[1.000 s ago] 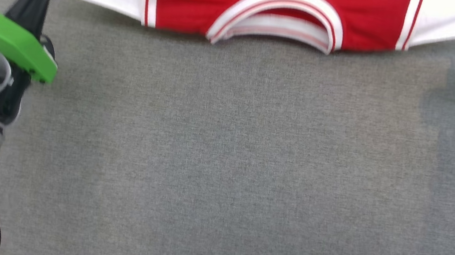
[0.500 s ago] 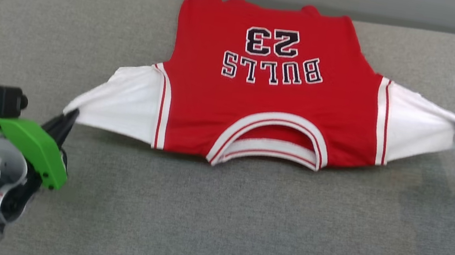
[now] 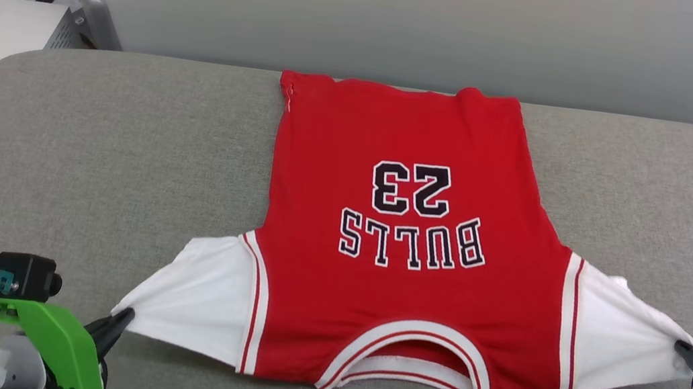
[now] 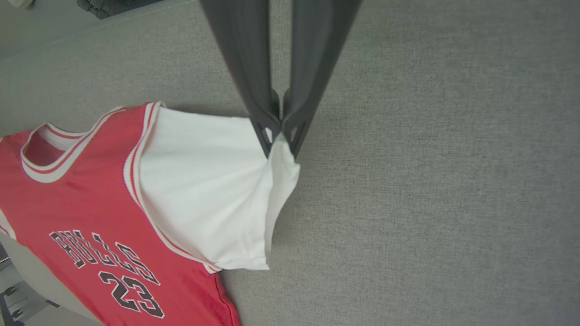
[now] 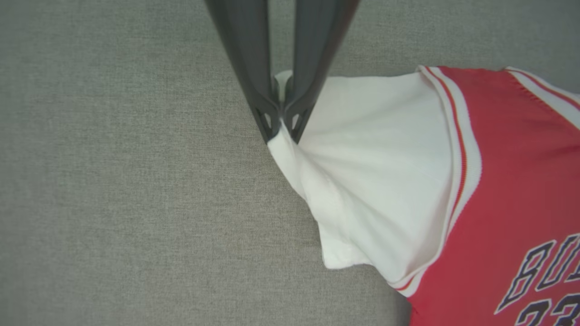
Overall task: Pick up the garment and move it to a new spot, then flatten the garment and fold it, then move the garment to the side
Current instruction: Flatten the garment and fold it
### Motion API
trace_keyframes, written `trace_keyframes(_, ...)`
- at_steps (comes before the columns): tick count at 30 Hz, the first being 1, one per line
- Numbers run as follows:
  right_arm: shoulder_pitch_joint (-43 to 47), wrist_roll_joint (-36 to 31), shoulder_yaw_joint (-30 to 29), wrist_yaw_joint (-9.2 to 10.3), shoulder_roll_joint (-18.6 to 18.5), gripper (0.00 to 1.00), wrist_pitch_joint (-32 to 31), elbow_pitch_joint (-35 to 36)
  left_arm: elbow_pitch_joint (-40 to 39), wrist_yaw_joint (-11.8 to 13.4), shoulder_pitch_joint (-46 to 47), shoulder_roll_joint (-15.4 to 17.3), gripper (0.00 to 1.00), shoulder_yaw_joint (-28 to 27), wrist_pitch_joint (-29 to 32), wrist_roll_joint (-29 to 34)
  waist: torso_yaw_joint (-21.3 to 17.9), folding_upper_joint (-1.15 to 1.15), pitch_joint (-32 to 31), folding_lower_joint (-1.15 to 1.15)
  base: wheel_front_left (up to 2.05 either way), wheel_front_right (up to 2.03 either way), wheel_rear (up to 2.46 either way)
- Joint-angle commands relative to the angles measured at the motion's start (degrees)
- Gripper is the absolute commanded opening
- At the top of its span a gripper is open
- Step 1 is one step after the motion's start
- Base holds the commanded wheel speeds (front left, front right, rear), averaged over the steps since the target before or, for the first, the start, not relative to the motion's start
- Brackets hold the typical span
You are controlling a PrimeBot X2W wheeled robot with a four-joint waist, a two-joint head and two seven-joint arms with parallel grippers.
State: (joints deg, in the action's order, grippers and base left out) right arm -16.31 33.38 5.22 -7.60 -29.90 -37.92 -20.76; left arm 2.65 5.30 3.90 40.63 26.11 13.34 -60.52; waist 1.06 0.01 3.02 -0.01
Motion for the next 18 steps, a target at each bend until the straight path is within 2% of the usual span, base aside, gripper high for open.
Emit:
trace_keyframes(1, 2.2, 0.2, -1.4, 0.11, -0.9, 0.00, -1.4, 1.7, -1.1, 0.9, -2.1, 1.6, 0.00, -0.3, 0.5, -0.8, -0.3, -0.01, -1.1, 0.01, 0.00, 0.00, 0.00)
trace_keyframes(7, 9.9, -0.2, -5.9, 0.11, -0.3, 0.00, -8.9, 9.0, -6.0, 2.1, -7.1, 3.3, 0.00, -0.1, 2.3, -2.8, -0.2, -0.01, -1.9, 0.01, 0.00, 0.00, 0.00)
trace_keyframes(16, 14.2, -2.0, -10.6, 0.11, 2.4, 0.00, -15.4, 17.2, -10.7, 2.4, -7.8, 2.6, 0.00, 0.8, 4.2, -4.5, 0.7, -0.01, 0.5, 0.01, 0.00, 0.00, 0.00)
trace_keyframes(17, 14.0, -2.4, -10.3, 0.11, 2.3, 0.38, -15.7, 18.5, -11.5, 2.4, -7.6, 2.6, 0.00, 1.0, 4.7, -4.5, 1.0, -0.01, 1.2, 0.01, 0.00, 0.00, 0.00)
trace_keyframes(18, 14.0, -2.5, -10.0, 0.11, 2.1, 1.00, -16.0, 19.5, -12.2, 2.4, -7.3, 2.7, 0.00, 1.2, 5.1, -4.5, 1.2, -0.01, 1.9, 0.01, 0.00, 0.00, 0.00)
